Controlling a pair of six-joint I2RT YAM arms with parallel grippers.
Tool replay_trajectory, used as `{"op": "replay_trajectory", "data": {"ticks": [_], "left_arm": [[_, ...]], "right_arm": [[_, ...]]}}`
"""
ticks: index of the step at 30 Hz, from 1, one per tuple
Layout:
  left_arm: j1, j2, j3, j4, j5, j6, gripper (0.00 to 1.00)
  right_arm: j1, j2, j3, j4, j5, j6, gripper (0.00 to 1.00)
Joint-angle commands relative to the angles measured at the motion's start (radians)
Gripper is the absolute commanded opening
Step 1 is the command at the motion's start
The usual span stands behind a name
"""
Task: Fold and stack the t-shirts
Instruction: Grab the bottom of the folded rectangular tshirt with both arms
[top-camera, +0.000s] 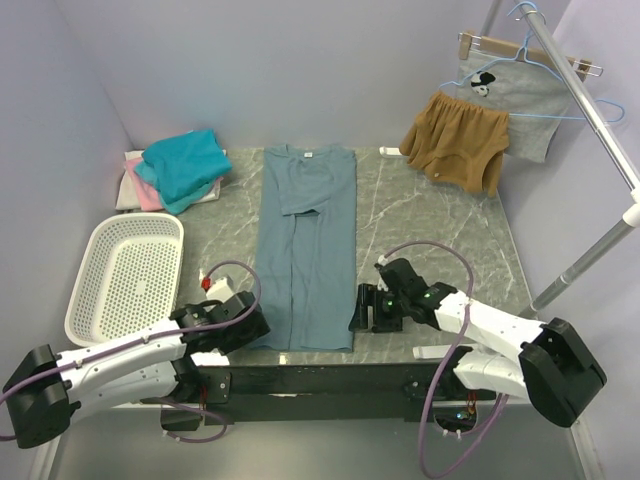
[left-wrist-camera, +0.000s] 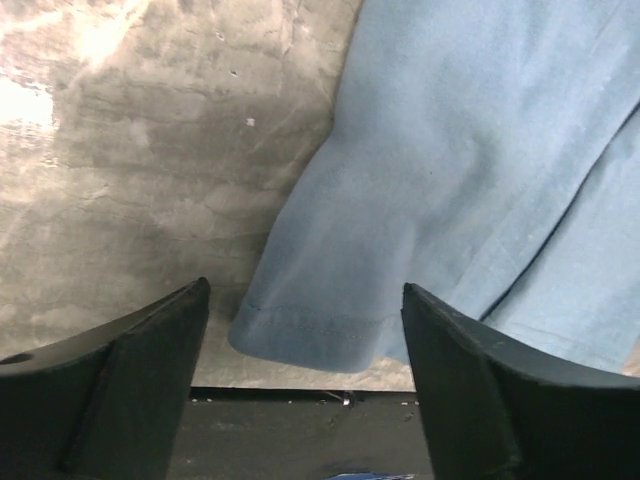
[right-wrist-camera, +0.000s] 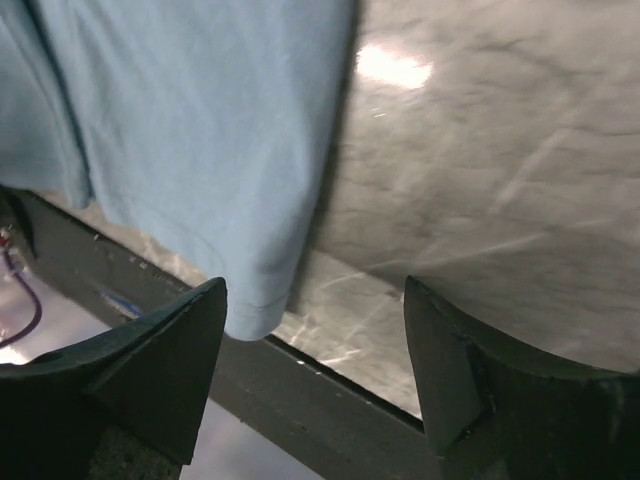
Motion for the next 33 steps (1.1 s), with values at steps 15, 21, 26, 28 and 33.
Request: {"op": "replay_trajectory", "data": {"ticks": [15,21,26,28,33], "left_arm": [[-0.015,-0.051,-0.074,0.002,0.053,-0.032,0.34],[-0.016,-0.045,-0.071,-0.006,0.064,-0.032,0.01],[-0.019,-0.065,-0.041,-0.033,0.047,-0.033,0.01],[-0.021,-0.063,-0.029,-0.038,0.044,-0.026,0.01],[-0.019,-0.022,0.054,-0.059,-0.002,0.004,0.01]], "right_arm": [[0.141,0.109,-0.017,0.095,-0.018,0.117,0.3],[0.141,0.068,-0.02,0.102,-0.012,0.106,0.0],[0.141,-0.003,-0.019,0.034,0.048,0.118,0.0],[0.141,-0.018,-0.012,0.019,0.05,0.12,0.0],[0.141,-0.029,0.03,0.011,0.033,0.095,0.0]]}}
